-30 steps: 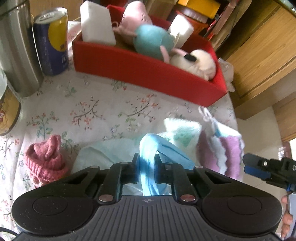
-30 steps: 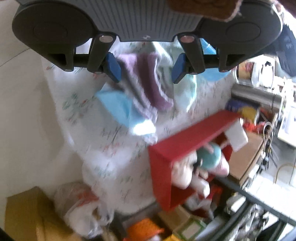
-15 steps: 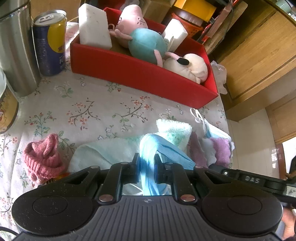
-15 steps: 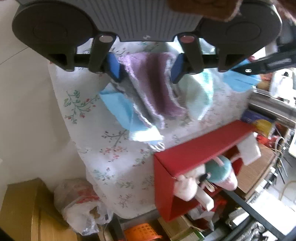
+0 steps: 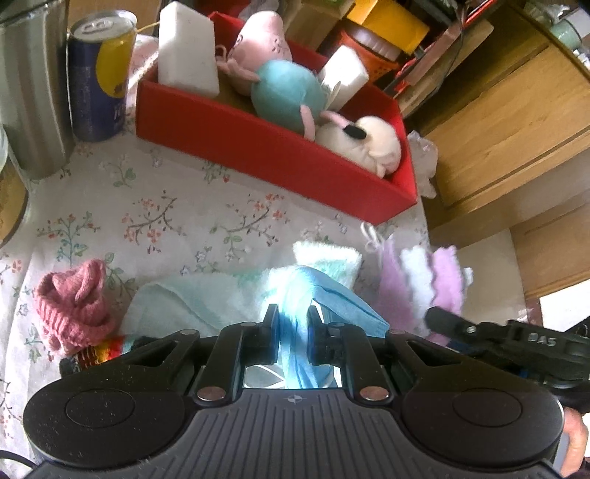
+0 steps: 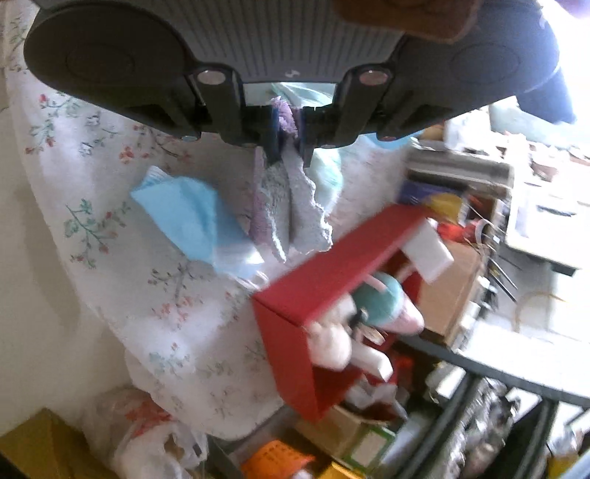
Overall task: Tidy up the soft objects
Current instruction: 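Grasp a blue face mask with the left gripper while the right grasps the purple cloth, then lift the blue mask and purple cloth and carry them toward the red box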
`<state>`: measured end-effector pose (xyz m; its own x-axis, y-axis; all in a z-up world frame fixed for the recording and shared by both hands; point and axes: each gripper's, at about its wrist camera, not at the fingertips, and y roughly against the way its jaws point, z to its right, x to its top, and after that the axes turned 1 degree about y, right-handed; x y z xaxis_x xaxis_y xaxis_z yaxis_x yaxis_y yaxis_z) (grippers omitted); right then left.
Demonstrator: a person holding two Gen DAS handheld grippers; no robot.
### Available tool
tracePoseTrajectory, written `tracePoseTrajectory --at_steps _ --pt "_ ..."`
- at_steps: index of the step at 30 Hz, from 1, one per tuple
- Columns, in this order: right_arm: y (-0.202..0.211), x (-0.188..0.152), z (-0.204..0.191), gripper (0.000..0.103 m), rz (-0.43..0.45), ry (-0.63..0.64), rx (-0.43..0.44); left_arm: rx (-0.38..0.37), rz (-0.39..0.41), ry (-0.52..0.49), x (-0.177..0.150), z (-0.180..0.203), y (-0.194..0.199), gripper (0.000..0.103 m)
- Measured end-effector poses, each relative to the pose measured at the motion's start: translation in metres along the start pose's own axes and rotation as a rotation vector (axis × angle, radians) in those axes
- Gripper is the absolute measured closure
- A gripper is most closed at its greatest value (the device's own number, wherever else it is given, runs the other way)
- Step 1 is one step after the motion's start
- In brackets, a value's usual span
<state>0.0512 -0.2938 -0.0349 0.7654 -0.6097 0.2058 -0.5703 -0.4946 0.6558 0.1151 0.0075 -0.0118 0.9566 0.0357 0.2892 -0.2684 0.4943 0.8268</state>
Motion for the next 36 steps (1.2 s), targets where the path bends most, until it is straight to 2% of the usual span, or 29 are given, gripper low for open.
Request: tracePoseTrajectory --at_steps 7,21,25,31,36 --pt "0.021 0.010 -0.015 0.103 0.062 -0.032 0.143 -0.067 0.039 0.026 0.007 0.000 0.015 0.091" --pt "0.036 0.019 -0.045 0.103 0.134 -0.024 0.277 -0.130 0.195 0.053 0.028 0.009 0.053 0.091" --pt "0.042 0.023 -0.062 0.103 0.190 0.024 0.259 -0.105 0.261 0.030 0.036 0.017 0.066 0.091" --pt "0.054 0.035 -0.094 0.103 0.274 0.097 0.280 -0.135 0.351 0.033 0.056 0.024 0.084 0.091" --pt "0.057 0.043 -0.113 0.103 0.324 0.142 0.280 -0.111 0.405 0.011 0.070 0.034 0.089 0.090"
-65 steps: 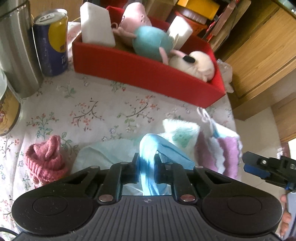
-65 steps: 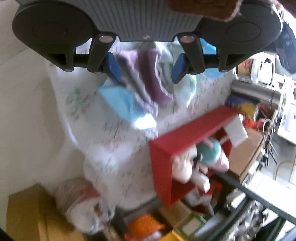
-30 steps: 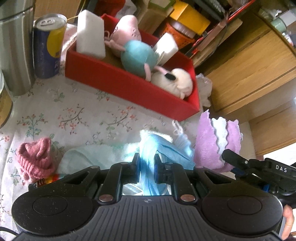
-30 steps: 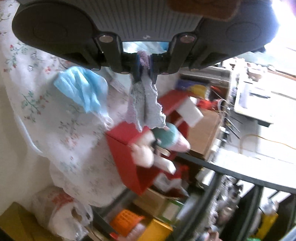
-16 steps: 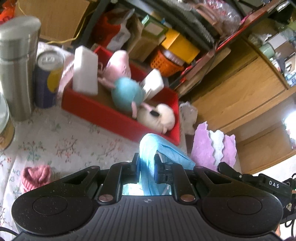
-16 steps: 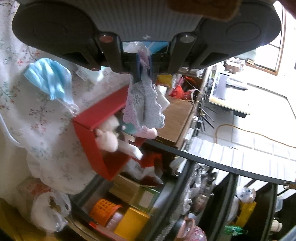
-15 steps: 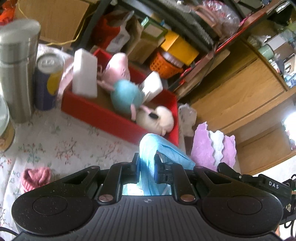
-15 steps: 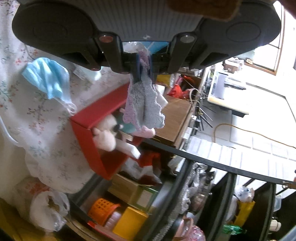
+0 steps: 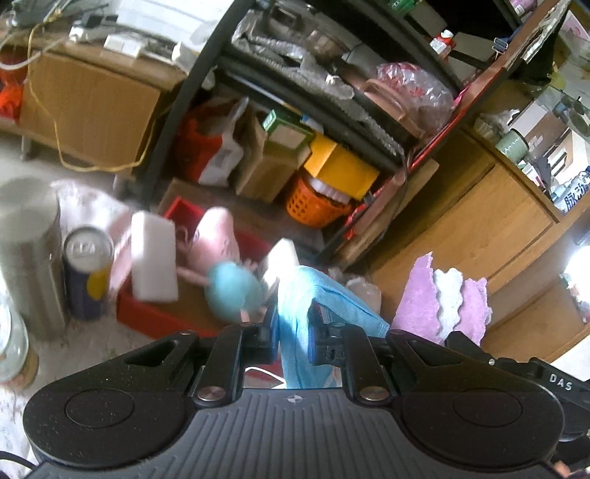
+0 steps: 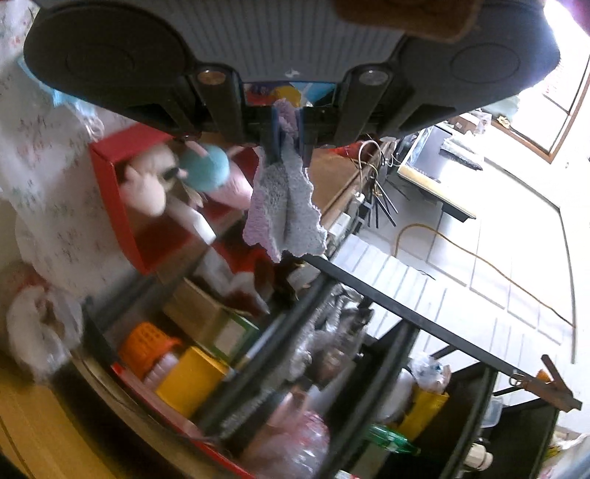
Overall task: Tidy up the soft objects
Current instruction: 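Lift the blue mask and purple cloth and carry them toward the red box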
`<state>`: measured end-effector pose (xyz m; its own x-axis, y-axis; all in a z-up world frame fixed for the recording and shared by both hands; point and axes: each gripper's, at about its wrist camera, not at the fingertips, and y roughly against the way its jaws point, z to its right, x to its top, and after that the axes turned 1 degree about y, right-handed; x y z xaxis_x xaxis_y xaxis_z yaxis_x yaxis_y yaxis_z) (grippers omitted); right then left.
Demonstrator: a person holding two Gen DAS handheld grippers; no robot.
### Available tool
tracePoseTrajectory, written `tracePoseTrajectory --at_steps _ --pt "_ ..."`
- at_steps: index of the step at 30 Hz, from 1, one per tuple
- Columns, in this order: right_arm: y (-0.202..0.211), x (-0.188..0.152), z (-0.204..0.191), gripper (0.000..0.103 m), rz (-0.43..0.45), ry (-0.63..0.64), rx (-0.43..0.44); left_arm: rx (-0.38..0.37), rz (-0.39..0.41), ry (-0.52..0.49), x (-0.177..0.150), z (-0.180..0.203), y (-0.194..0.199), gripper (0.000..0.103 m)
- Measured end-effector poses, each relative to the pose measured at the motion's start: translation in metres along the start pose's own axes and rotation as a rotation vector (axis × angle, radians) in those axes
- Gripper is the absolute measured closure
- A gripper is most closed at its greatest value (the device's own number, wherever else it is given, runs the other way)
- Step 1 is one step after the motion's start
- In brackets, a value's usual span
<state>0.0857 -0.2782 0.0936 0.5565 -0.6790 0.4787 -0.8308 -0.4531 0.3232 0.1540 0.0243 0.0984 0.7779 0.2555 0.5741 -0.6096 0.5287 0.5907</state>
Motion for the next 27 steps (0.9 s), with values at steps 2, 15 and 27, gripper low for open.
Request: tracePoseTrajectory --at_steps 2,15,27 --pt "-0.004 0.004 -0.006 0.103 0.016 0.027 -0.012 0.010 0.010 -0.009 0.004 0.003 -0.004 0.090" --pt "-0.039 0.039 -0.049 0.103 0.108 0.265 -0.116 0.053 0.116 -0.026 0.045 0.018 -0.029 0.089" --pt "-0.128 0.051 -0.009 0.103 -0.026 0.327 -0.348 0.259 0.031 -0.095 0.051 0.002 -0.097 0.088"
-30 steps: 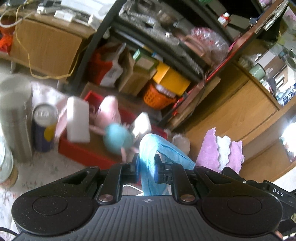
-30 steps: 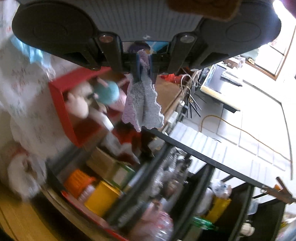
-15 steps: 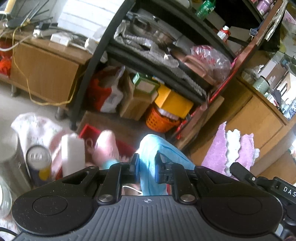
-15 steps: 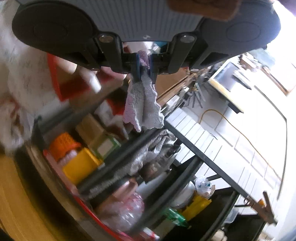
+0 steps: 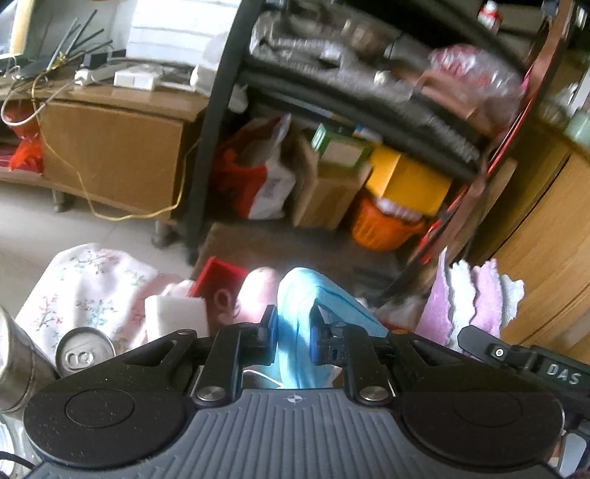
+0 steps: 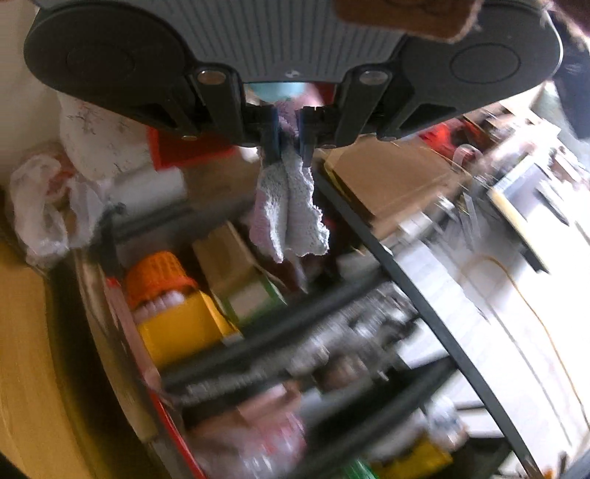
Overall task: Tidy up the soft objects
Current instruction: 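Lift the blue mask and purple cloth and carry them toward the red box, then lower the mask and purple cloth into the red box and open both grippers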
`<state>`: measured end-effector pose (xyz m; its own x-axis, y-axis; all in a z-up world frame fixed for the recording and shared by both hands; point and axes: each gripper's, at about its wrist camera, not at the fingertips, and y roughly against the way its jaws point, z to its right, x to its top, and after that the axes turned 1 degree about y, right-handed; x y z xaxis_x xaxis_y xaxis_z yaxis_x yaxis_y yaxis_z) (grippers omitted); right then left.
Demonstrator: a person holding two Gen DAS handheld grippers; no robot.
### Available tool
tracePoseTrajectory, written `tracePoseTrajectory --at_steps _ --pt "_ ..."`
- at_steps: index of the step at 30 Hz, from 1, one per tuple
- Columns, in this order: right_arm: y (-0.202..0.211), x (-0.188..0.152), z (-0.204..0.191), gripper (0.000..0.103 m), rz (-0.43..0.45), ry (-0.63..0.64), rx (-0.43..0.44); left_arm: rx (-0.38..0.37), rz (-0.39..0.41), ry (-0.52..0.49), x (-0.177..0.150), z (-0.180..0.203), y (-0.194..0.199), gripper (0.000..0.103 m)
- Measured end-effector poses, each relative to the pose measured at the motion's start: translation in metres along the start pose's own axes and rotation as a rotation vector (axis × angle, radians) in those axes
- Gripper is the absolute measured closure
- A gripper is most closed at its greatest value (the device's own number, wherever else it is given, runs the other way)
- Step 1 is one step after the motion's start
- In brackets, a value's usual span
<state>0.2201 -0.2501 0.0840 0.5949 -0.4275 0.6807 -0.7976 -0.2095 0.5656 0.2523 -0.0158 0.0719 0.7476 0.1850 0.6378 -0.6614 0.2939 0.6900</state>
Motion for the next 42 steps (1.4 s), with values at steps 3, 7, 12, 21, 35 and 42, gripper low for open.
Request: tracePoseTrajectory --at_steps 3,7,12,21,35,42 --pt "-0.013 -0.004 -0.001 0.103 -0.030 0.052 -0.054 0.021 -0.028 -0.013 -0.002 -0.001 -0.012 0.088" --pt "-0.020 -0.007 -0.005 0.103 -0.043 0.110 -0.111 0.065 -0.037 -0.041 -0.005 -0.002 -0.019 0.084" --pt "-0.044 -0.016 0.004 0.082 -0.110 0.094 -0.136 0.092 -0.045 -0.062 -0.009 -0.003 -0.028 0.045" --pt "-0.036 -0.015 0.007 0.062 -0.083 0.111 -0.172 0.077 -0.038 -0.053 -0.006 -0.003 -0.014 0.027" --pt "0.001 -0.025 -0.007 0.061 -0.124 0.112 -0.155 0.113 -0.068 -0.080 -0.029 -0.013 0.029 0.023" --pt "0.009 -0.060 -0.019 0.061 -0.219 0.181 -0.162 0.098 -0.170 -0.071 -0.061 -0.030 0.037 0.022"
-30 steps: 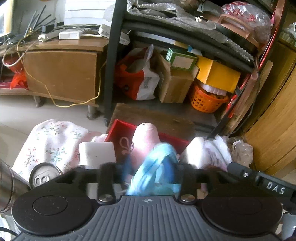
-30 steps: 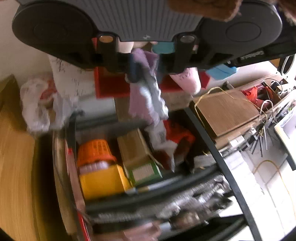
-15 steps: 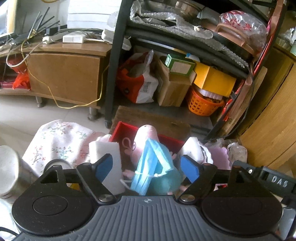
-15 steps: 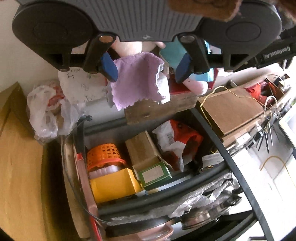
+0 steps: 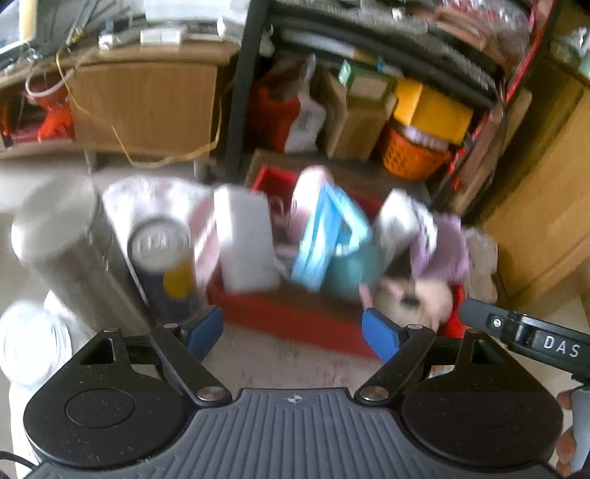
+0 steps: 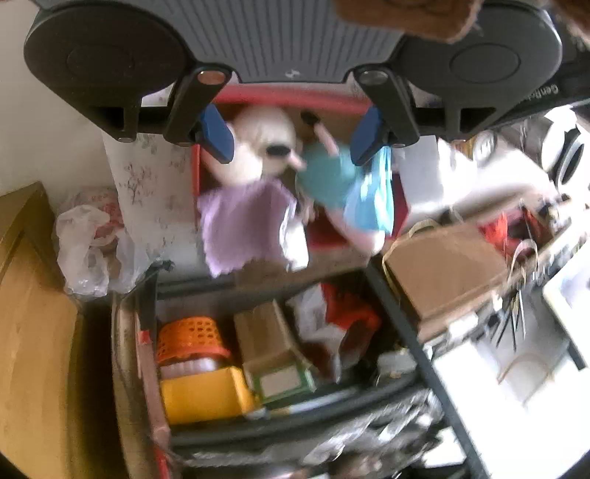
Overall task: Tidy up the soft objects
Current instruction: 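Lower the mask and purple cloth into the red box and open both grippers, then move both grippers back to the cloths on the table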
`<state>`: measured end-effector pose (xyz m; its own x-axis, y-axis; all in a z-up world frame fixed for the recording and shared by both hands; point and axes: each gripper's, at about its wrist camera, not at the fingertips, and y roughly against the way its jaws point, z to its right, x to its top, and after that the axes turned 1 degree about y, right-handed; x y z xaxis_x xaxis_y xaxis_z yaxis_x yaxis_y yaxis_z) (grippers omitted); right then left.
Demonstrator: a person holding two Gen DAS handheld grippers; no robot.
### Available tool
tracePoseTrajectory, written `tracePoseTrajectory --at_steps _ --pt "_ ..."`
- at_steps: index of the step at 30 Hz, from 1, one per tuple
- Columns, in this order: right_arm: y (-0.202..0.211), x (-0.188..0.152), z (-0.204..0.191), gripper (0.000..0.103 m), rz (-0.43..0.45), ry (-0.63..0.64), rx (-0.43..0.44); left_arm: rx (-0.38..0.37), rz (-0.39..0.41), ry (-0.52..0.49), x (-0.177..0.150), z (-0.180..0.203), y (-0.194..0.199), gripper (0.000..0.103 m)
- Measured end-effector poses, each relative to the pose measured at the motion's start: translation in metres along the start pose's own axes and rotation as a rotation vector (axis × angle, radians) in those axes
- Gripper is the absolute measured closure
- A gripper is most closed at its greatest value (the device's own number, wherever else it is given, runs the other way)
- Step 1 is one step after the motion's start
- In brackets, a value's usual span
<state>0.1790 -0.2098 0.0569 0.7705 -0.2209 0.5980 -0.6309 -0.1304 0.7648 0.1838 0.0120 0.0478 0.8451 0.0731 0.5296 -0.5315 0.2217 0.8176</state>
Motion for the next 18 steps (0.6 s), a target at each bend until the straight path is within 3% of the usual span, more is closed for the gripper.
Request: tracePoseTrajectory --at_steps 8,18 --pt "0.003 -0.051 -0.006 0.061 -0.099 0.056 -0.014 0.037 -0.046 -0.054 -0.039 -0.013 0.010 0.022" --pt "0.007 -0.082 -0.014 0.061 -0.155 0.079 0.015 0.079 -0.117 -0.046 -0.077 -0.041 0.014 0.022"
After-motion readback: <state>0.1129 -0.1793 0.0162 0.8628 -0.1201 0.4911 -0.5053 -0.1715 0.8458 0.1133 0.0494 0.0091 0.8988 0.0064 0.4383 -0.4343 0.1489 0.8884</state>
